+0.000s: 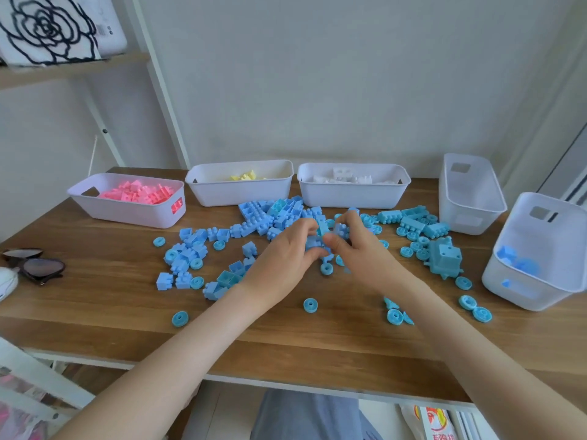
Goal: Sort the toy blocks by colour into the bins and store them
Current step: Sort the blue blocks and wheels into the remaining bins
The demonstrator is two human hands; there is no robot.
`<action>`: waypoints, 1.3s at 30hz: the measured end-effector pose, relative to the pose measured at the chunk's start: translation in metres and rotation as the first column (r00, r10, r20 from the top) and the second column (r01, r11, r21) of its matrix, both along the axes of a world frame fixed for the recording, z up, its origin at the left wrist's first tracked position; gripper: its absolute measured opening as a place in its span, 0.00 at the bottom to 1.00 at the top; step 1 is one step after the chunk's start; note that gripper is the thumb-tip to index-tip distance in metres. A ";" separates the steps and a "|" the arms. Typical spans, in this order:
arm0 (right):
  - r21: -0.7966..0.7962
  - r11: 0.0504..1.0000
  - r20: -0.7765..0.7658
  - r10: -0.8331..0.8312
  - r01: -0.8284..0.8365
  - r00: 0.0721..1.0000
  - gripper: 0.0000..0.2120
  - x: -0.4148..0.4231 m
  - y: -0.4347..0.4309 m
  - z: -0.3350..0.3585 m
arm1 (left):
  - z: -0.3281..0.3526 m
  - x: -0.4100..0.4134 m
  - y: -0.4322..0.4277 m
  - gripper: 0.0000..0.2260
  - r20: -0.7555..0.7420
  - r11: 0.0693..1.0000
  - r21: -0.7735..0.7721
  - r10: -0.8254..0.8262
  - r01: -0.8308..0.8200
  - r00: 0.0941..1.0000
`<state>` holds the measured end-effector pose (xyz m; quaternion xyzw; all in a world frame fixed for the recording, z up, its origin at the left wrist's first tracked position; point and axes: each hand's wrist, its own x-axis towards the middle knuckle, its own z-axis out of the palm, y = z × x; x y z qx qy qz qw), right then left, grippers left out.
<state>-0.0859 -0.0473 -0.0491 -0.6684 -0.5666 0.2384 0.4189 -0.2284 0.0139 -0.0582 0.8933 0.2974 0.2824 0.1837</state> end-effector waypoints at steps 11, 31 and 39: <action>0.229 0.899 0.388 -0.437 0.374 0.812 0.07 0.141 -0.084 0.048 | 0.055 0.139 -0.037 0.12 -0.044 0.987 0.010 -0.161 0.162 0.986; 0.083 0.933 0.240 -0.360 0.351 0.901 0.14 0.206 -0.130 0.022 | 0.054 0.260 -0.096 0.11 -0.022 0.919 -0.350 -0.203 0.183 0.979; 0.160 0.862 0.243 -0.506 0.480 0.827 0.13 0.212 -0.136 0.019 | 0.063 0.265 -0.093 0.20 -0.009 0.593 -0.805 -0.069 0.033 0.998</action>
